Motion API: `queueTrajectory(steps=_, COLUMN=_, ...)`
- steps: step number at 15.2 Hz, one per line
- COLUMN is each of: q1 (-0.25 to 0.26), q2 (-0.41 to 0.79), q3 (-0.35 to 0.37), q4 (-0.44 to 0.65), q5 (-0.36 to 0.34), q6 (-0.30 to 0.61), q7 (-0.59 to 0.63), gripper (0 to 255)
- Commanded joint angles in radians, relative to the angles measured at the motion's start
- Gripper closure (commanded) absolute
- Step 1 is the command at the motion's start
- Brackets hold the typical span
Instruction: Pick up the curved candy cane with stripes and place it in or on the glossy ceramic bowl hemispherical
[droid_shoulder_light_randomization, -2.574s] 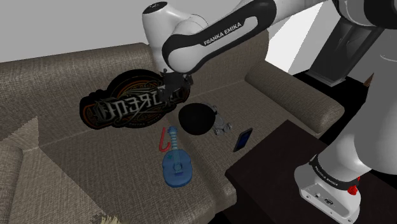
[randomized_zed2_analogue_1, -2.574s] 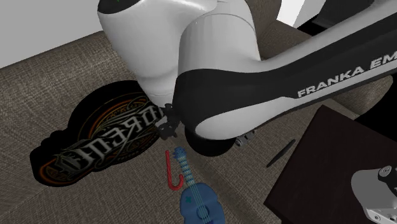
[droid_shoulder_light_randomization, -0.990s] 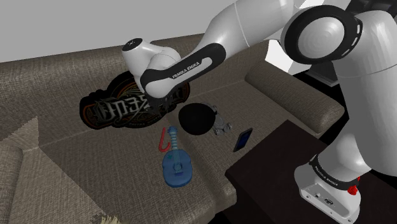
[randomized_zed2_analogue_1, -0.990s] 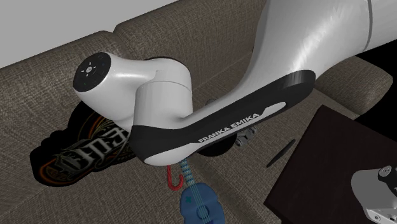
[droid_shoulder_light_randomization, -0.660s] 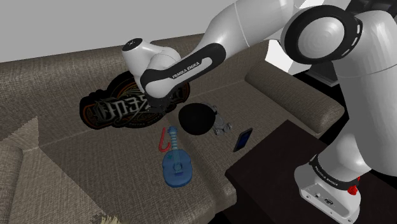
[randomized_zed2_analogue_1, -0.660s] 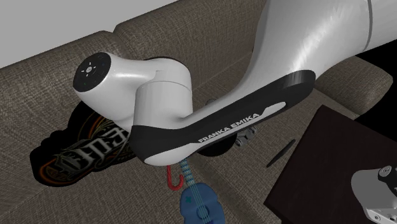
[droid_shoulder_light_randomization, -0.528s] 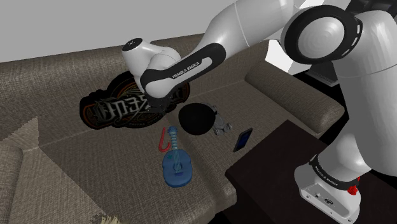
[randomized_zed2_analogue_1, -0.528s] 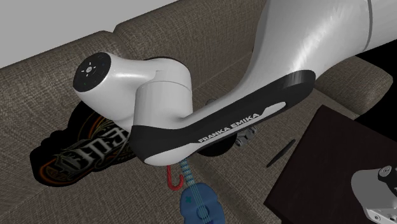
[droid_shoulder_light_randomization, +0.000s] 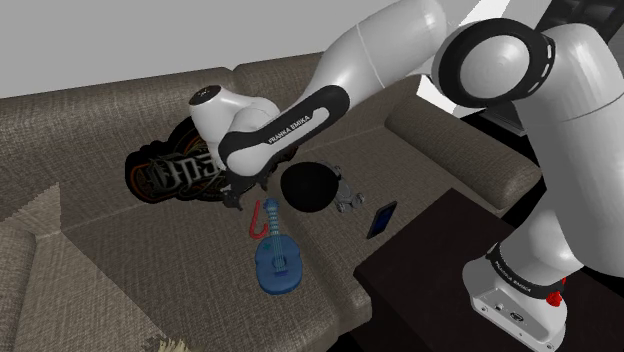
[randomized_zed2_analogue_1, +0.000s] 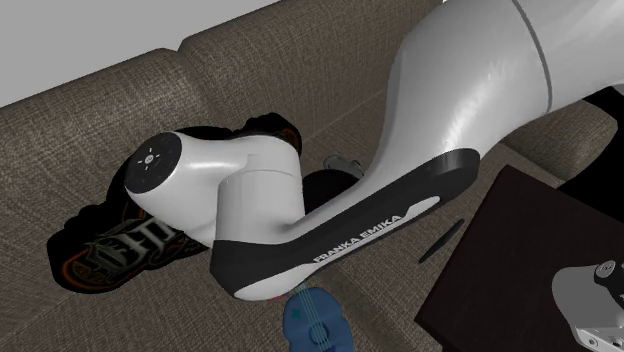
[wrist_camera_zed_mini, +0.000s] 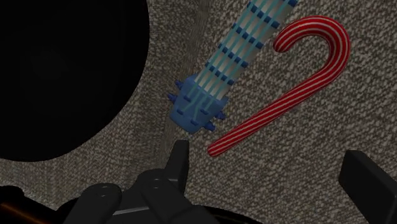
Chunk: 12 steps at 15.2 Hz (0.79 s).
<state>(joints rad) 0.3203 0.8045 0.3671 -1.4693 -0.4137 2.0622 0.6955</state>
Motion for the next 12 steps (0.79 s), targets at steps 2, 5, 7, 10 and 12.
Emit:
queueTrajectory(steps=2, q1=-0.001, q2=0.023, q3=0.039, q4=-0.020, q5=0.013, q6=0.016, q7=-0.070, gripper=0)
queueTrajectory(steps=5, q1=-0.003, q2=0.045, q3=0.078, q4=-0.051, q5=0.022, q6=0.037, q7=-0.136, gripper=0)
queueTrajectory(steps=7, q1=-0.002, q2=0.054, q3=0.080, q4=-0.058, q5=0.020, q6=0.049, q7=-0.142, gripper=0)
queueTrajectory(steps=10, q1=0.001, q2=0.074, q3=0.072, q4=-0.065, q5=0.011, q6=0.076, q7=-0.137, gripper=0)
queueTrajectory(steps=12, q1=0.003, q2=0.089, q3=0.066, q4=-0.069, q5=0.005, q6=0.094, q7=-0.133, gripper=0)
